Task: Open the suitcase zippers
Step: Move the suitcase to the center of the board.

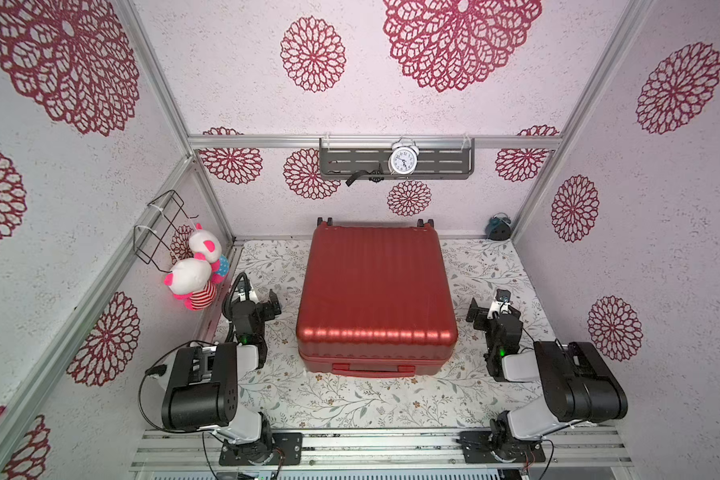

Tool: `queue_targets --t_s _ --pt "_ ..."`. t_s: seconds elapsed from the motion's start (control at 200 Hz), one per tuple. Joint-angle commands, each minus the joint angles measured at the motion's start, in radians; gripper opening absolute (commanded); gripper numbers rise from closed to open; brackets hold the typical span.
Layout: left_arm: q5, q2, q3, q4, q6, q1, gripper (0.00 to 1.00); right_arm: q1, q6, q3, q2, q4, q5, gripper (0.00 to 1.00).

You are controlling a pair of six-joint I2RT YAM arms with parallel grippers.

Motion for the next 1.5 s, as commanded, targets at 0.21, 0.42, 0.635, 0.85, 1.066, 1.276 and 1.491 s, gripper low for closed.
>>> queue_targets --t_s 0.21,0.42,0.635,0.85,1.066,1.276,1.491 --pt "0.001 0.011 0.019 0.008 -0.001 0.004 0.98 0.008 -0.001 0.004 0.001 0.027 0.007 0.99" --pt "0.001 0.01 0.018 0.007 0.0 0.002 0.98 0.008 -0.001 0.003 0.001 0.027 0.007 0.99" --pt "0.0 0.011 0.019 0.008 0.0 0.002 0.98 0.008 -0.001 0.004 0.001 0.027 0.007 0.99" --pt "0.005 0.006 0.011 0.018 0.006 -0.001 0.98 0.008 -0.002 0.002 0.001 0.029 0.006 0.99" --pt "-0.145 -0.125 -0.014 -0.047 0.05 -0.087 0.98 0.009 -0.066 -0.049 -0.022 0.103 -0.152 0.99" --pt "-0.161 -0.362 0.016 -0.297 -0.034 -0.098 0.98 0.025 -0.045 0.013 -0.282 -0.222 -0.145 0.99" --pt "-0.032 -0.591 0.14 -0.626 -0.281 -0.116 0.98 0.031 0.212 0.122 -0.531 -0.574 -0.165 0.99"
